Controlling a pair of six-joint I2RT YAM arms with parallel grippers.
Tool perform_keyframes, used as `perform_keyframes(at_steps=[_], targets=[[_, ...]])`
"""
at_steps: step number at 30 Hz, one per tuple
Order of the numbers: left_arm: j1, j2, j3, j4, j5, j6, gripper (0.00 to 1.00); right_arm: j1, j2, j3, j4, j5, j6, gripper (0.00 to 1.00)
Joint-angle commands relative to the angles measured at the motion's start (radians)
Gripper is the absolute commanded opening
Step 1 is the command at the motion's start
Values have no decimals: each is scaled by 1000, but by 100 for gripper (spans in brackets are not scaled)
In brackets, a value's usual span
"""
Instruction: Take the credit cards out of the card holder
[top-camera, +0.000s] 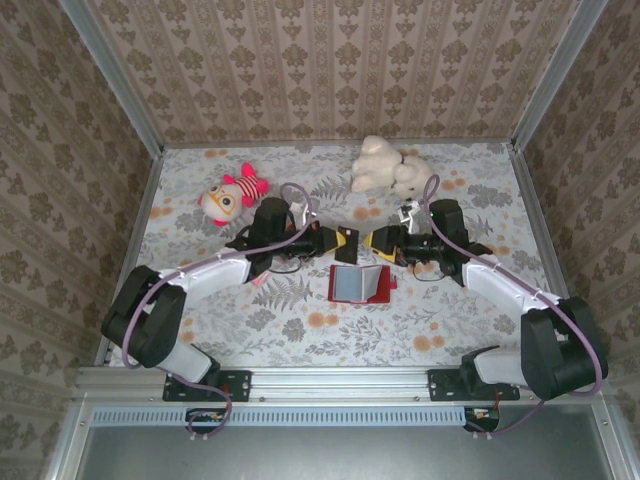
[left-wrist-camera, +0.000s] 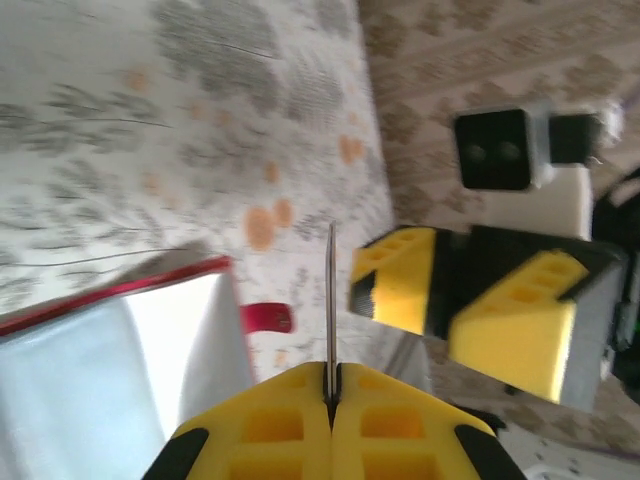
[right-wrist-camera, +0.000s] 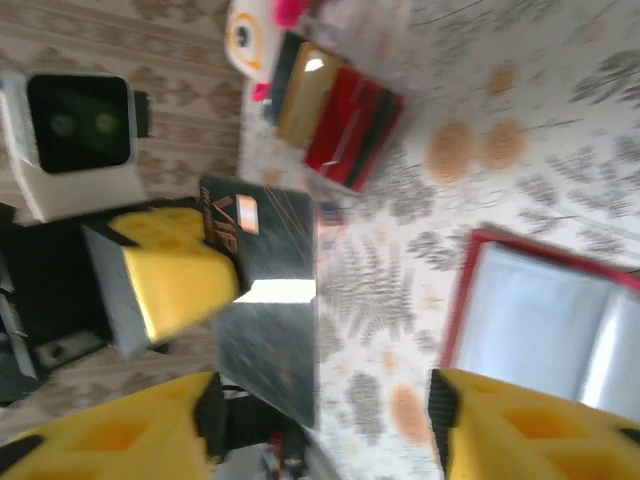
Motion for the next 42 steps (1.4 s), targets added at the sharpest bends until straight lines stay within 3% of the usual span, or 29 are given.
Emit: perform_keyframes(at_steps=[1, 4, 6, 12, 17, 22, 28, 34, 42], targets=[[17, -85, 155, -511, -215, 333, 0, -5, 15, 24, -165, 128, -107, 67], [22, -106, 280, -797, -466, 517, 0, -10, 22, 9, -164, 147, -121, 75], [29, -116, 335, -900, -595, 611, 0, -10, 21, -1, -160, 144, -137, 79], [49, -137, 417, -994, -788, 865, 0, -10, -29, -11, -184, 171, -189, 94], [99, -143, 421, -944, -742, 1054, 0, -11, -71, -12, -228, 235, -209, 100], [245, -121, 435, -913, -610, 1109, 0, -11, -89, -29, -214, 202, -190, 100], [349, -63, 449, -879, -543, 1119, 0, -10, -130, -48, -212, 208, -155, 100], [367, 6, 473, -847, -401, 1151, 0, -10, -147, -54, -211, 202, -133, 100], [365, 97, 507, -832, -471, 1168, 0, -10, -170, -59, -215, 191, -117, 100]])
